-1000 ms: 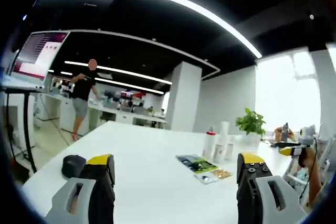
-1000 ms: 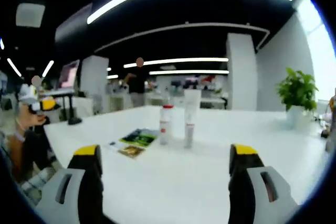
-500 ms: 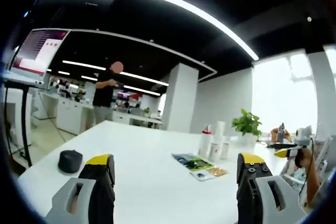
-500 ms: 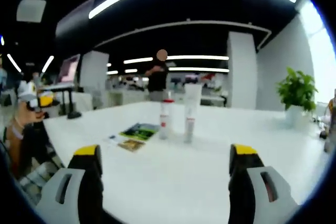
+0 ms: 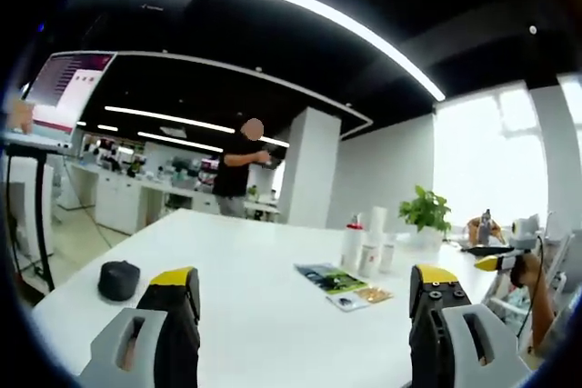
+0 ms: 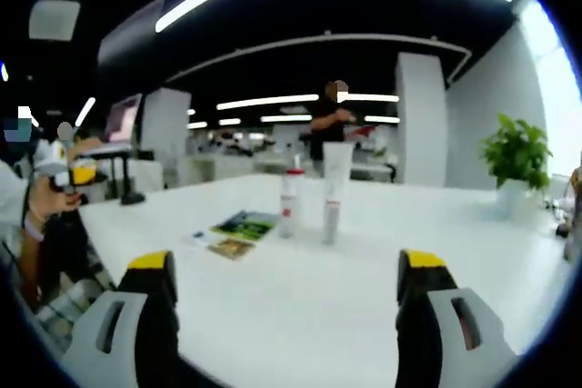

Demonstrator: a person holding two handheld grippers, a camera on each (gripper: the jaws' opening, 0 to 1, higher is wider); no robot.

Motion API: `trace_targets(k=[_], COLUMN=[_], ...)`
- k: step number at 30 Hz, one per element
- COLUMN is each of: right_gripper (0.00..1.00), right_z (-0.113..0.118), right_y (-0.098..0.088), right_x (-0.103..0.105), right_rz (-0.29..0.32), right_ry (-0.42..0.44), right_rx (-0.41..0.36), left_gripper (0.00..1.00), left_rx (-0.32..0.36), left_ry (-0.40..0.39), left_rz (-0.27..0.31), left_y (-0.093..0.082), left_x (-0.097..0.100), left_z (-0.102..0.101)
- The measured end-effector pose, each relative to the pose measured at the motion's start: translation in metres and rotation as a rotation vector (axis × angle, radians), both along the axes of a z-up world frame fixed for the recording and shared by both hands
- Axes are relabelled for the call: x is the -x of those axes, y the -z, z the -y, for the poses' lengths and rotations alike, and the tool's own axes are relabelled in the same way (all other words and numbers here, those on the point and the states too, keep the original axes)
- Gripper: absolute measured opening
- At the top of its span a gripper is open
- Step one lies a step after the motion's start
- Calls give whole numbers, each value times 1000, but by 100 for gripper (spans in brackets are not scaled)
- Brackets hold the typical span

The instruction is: Arrange the skincare products in the storage area until every visible bottle or jar stands upright without overlapping.

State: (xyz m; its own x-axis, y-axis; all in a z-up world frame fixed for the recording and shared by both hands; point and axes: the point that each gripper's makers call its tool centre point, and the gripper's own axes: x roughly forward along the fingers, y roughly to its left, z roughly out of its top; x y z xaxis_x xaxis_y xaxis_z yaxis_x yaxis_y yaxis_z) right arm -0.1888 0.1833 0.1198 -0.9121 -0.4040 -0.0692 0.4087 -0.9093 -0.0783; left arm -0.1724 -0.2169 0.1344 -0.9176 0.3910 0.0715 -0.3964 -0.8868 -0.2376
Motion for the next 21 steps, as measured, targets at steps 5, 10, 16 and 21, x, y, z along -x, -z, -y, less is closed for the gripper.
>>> trace_targets(k=[5,10,16,21], right_gripper=[100,100,100,100], right_z=[-2,-3,-3,-2], right_y=[1,2,4,3], right_x=[0,1,2,2], right_rz=[3,6,13,12], right_ry=[2,0,-6,-8], right_rx=[1,1,7,7], left_gripper=[99,99,98,98], left_rx=[1,7,16,18], left_ry=[3,8,12,17], left_rz=[0,2,11,15], left_y=[0,0,1,2], left_x=[0,2,3,3], left_z=[-2,-5,-6,-8])
